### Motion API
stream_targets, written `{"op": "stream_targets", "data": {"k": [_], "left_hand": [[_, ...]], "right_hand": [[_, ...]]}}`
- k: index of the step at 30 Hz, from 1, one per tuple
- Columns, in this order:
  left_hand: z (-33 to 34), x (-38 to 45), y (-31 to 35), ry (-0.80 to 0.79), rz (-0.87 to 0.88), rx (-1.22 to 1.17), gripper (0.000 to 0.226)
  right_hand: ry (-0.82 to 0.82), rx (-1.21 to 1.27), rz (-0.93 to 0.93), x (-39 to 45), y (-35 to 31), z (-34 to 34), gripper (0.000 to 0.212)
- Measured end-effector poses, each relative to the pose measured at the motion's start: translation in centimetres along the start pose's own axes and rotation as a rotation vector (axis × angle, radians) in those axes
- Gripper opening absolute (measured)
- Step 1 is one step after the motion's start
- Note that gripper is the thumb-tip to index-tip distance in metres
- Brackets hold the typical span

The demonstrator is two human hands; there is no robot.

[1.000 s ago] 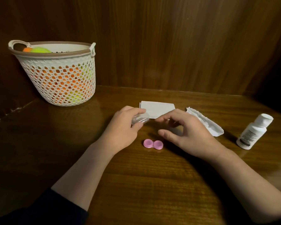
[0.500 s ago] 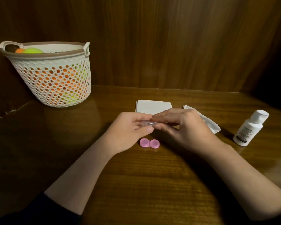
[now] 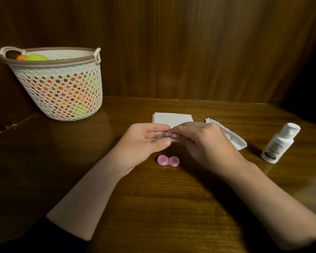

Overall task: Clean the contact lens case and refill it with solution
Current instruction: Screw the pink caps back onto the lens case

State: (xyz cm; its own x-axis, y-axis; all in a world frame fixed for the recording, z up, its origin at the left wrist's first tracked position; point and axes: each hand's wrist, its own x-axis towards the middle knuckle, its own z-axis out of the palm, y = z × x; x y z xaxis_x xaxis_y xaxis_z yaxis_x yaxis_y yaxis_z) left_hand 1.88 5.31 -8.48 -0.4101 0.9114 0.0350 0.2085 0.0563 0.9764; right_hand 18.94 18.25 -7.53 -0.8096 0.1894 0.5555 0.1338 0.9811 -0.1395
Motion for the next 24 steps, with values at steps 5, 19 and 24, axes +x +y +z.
{"op": "stream_targets", "data": {"k": [5,19,24], "left_hand": [[0.1,-0.1,-0.3,-0.075,0.05,0.066,0.06],[0.4,0.1,-0.5,-0.172,0.14,-0.003,0.076],[-0.3,0.6,-0.8,0.009,0.081,0.077,0.071]], "right_hand": [[0.113,0.162,0.111,-0.2,0.7,-0.2,0.017],[0.331,0.367,0.427,-0.5,1.5,0.4,0.015],[0.131,0.415,0.635,-0.6,2.1,0.6,0.015]]}}
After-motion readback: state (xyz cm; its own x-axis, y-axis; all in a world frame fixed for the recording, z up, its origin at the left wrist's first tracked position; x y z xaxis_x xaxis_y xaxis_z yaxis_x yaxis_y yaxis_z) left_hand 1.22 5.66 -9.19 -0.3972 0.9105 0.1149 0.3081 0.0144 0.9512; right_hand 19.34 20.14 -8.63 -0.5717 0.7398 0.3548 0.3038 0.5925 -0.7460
